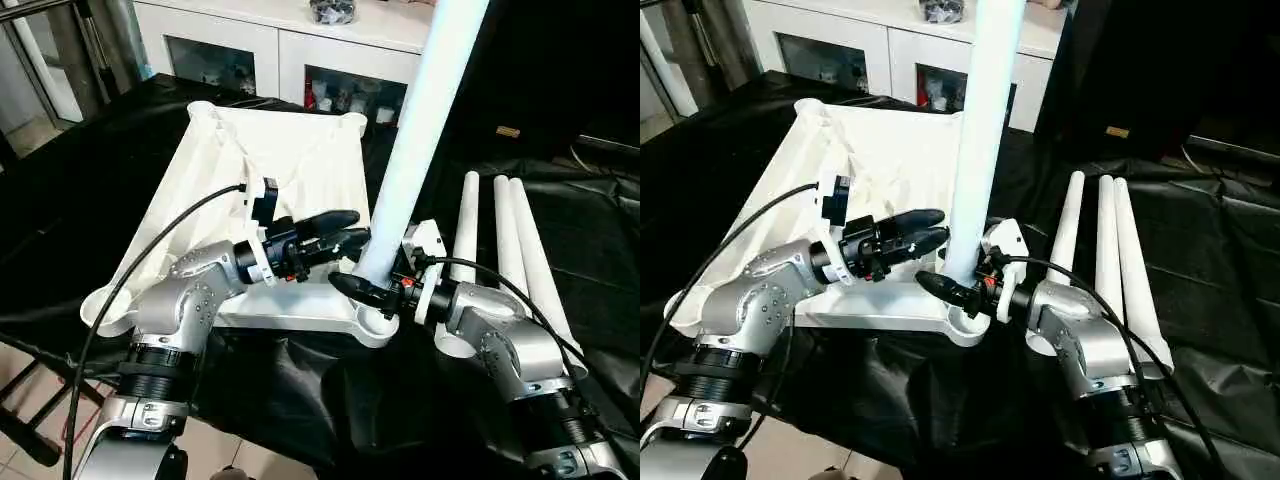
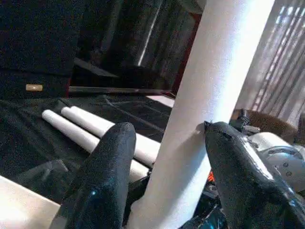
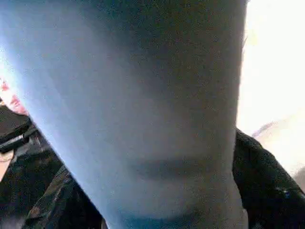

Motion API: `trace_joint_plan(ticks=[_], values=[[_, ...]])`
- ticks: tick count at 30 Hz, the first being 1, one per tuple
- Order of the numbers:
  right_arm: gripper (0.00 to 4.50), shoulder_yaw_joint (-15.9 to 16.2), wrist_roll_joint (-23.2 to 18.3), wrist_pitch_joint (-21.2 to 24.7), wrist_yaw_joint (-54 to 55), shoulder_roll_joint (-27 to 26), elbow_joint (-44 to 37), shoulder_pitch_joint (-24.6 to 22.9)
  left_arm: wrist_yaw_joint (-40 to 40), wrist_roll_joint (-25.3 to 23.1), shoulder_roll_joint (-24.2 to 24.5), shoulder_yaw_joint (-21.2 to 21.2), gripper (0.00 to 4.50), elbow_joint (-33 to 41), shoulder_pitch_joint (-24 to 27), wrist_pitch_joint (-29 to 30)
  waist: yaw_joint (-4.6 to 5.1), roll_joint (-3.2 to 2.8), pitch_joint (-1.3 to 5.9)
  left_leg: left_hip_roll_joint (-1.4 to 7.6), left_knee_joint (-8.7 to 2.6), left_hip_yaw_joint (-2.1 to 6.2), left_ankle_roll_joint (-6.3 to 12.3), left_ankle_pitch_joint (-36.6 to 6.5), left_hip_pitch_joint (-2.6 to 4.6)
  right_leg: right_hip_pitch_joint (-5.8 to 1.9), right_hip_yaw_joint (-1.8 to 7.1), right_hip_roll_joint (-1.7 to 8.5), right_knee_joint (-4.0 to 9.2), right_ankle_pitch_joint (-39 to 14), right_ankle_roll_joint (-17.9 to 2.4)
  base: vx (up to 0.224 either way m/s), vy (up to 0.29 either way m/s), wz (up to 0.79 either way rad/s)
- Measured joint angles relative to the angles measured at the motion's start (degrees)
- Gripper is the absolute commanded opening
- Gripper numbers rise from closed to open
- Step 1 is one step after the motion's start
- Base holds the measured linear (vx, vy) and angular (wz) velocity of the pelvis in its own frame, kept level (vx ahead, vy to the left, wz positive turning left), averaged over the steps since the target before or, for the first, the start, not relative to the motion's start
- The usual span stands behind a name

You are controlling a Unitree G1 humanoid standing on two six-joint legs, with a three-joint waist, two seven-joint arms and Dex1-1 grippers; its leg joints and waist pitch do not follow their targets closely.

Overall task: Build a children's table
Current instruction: Insert table leg to table base

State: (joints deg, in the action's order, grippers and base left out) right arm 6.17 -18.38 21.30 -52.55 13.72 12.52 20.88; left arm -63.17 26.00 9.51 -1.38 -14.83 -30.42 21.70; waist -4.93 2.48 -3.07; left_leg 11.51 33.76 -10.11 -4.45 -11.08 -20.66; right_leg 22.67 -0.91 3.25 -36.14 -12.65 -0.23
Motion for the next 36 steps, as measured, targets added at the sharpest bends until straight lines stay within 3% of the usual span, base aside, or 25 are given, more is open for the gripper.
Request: trace_joint_plan(ticks=[5, 6, 16, 17, 24, 36], values=[[2.77, 0.1, 0.0, 0.6, -0.7, 0.6, -0.6, -0.2, -1.6, 2.2, 0.0, -1.0, 2.65, 0.9, -0.3, 4.7, -0.01, 0.0, 0.0, 0.0, 0.03, 0.0, -0.01, 0.0, 0.0, 0.0, 0.0, 0.0, -0.01, 0.0, 0.0, 0.0, 0.0, 0.0], [2.77, 0.5, 0.0, 0.6, -0.7, 0.6, -0.7, -0.2, -2.0, 2.6, -0.1, -2.0, 2.82, 1.3, -0.9, 5.6, -0.03, 0.0, 0.0, 0.0, 0.03, 0.0, -0.04, 0.0, 0.0, 0.0, 0.0, 0.0, -0.01, 0.0, 0.0, 0.0, 0.0, 0.0], [2.77, 2.3, 0.0, 0.9, -1.6, 0.6, -2.2, -0.4, -0.7, 2.0, -1.8, -3.0, 3.22, 1.6, -1.7, 3.3, 0.06, -0.03, 0.01, 0.01, 0.09, 0.02, -0.04, 0.0, 0.01, -0.03, 0.0, 0.0, -0.03, 0.0, 0.0, 0.0, 0.0, 0.0], [2.77, 2.2, 0.0, 0.9, -1.5, 0.6, -2.3, -0.4, -0.3, 2.1, -2.1, -2.8, 2.96, 1.6, -1.8, 3.2, 0.06, -0.03, 0.01, 0.01, 0.1, 0.02, -0.04, 0.0, 0.0, -0.03, 0.0, 0.0, -0.03, 0.0, 0.0, 0.0, 0.0, 0.0], [2.77, 2.3, -0.1, 1.0, -1.5, 0.7, -2.4, -0.4, 0.9, 6.9, -3.6, 0.5, 2.52, 1.6, -4.2, 6.4, 0.02, -0.03, 0.01, 0.01, 0.14, 0.03, -0.06, 0.0, 0.02, -0.06, 0.0, 0.0, -0.03, 0.1, 0.0, 0.0, 0.0, 0.0], [2.76, 2.4, -1.1, 2.1, -1.3, 0.8, -2.4, -0.5, 4.8, 4.9, -3.0, 0.3, 2.05, 1.6, -5.2, 5.7, -0.08, -0.03, 0.01, 0.01, 0.2, 0.06, -0.01, 0.0, -0.04, -0.06, -0.02, 0.0, -0.03, 0.1, 0.0, 0.0, 0.0, 0.0]])
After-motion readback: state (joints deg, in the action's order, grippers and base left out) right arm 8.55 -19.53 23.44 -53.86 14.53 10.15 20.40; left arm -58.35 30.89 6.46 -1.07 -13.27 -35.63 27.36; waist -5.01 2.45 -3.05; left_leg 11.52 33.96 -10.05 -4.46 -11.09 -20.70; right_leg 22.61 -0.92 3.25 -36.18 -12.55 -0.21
